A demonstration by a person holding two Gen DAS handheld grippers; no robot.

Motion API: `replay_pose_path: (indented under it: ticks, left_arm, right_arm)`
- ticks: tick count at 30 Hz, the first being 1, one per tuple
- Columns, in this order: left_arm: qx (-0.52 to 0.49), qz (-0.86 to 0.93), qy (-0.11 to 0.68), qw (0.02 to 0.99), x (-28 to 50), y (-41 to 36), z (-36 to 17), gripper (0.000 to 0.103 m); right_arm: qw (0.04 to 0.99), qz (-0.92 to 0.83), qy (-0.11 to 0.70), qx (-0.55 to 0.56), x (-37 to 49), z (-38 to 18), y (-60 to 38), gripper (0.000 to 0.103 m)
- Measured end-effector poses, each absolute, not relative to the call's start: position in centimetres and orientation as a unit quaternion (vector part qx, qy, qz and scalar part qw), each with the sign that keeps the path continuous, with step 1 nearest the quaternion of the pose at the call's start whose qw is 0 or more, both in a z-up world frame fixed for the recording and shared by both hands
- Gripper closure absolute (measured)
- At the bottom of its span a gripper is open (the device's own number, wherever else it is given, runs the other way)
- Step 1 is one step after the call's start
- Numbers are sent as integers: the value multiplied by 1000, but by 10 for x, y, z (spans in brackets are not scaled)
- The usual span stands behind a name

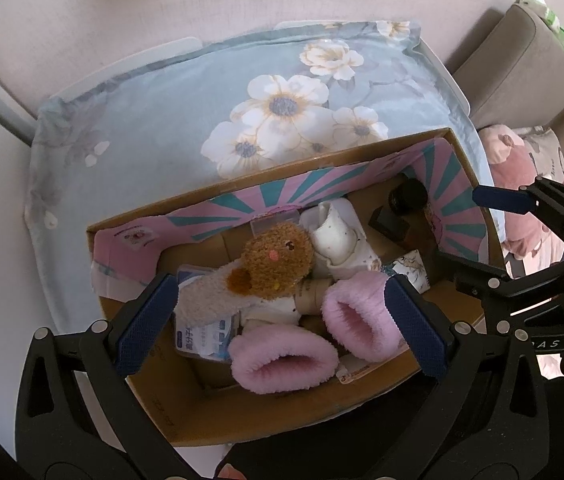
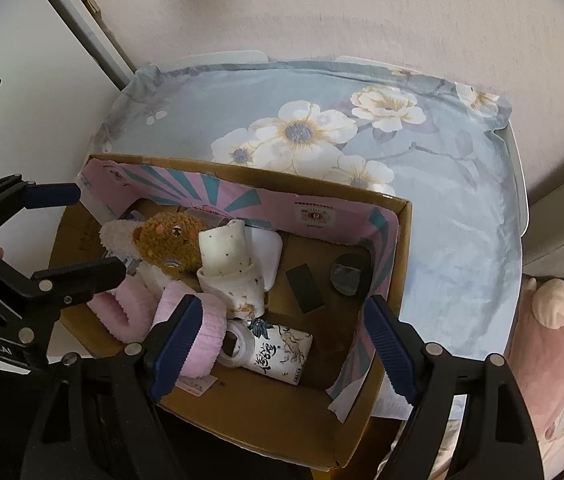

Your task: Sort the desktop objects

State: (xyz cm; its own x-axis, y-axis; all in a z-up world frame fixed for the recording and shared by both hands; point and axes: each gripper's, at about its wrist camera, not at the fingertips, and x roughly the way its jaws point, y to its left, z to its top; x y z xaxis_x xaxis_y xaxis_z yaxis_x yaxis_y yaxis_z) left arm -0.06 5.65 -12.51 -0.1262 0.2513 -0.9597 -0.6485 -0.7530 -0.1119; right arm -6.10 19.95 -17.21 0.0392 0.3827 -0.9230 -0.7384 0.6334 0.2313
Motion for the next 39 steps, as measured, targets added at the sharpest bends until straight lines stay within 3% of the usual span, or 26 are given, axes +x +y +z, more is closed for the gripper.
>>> replay_pose_path:
  ticks: [10,24,39]
  left_arm:
    - [-559,769,143,275,-9,38,-81,0]
    - [-477,836,74,260,-11,9,13,0]
    - [-429,878,89,195,0,-1,20,0]
  right_arm:
    - [724,331,588,-144,-54,-147,192,23]
    - [798,288,521,-96,-61,-51,185,23]
    - [827,245,498,-86,-77,-41,187,23]
